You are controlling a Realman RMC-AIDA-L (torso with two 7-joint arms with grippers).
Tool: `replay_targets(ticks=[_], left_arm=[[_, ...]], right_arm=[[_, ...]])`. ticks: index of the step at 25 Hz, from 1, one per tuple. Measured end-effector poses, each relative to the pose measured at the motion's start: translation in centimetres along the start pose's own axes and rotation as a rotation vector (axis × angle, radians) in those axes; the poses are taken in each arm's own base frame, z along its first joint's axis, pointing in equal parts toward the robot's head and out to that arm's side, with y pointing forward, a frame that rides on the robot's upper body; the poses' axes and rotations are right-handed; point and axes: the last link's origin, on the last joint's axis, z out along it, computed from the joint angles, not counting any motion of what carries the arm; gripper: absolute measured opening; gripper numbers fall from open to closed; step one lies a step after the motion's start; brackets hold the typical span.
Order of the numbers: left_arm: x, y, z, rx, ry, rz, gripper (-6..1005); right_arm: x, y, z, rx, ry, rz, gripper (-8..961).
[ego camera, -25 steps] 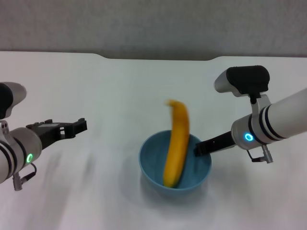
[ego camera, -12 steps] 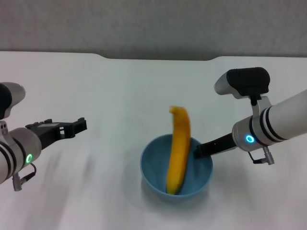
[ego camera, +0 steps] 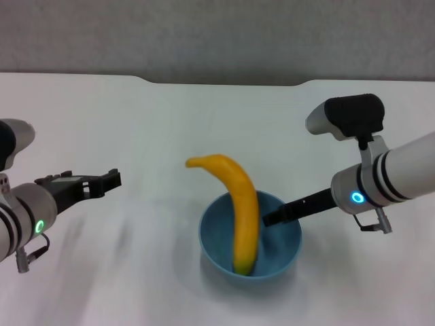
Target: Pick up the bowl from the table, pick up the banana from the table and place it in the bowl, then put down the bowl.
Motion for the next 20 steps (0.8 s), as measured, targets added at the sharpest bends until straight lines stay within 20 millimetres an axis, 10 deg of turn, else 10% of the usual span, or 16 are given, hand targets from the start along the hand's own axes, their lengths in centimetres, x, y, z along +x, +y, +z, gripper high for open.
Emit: replay_targets(ticks=[6, 20], left_arm=[[-0.2, -0.3, -0.1, 0.007, -0.002, -0.006, 906], [-0.7, -1.4, -0.5, 0.010, 0.098, -0.007, 905]], right_arm=[[0.1, 0.0, -1.7, 0.024, -0.053, -0.079, 725], [1.8, -2.6, -7.0, 0.166, -0.439, -0.079, 890]])
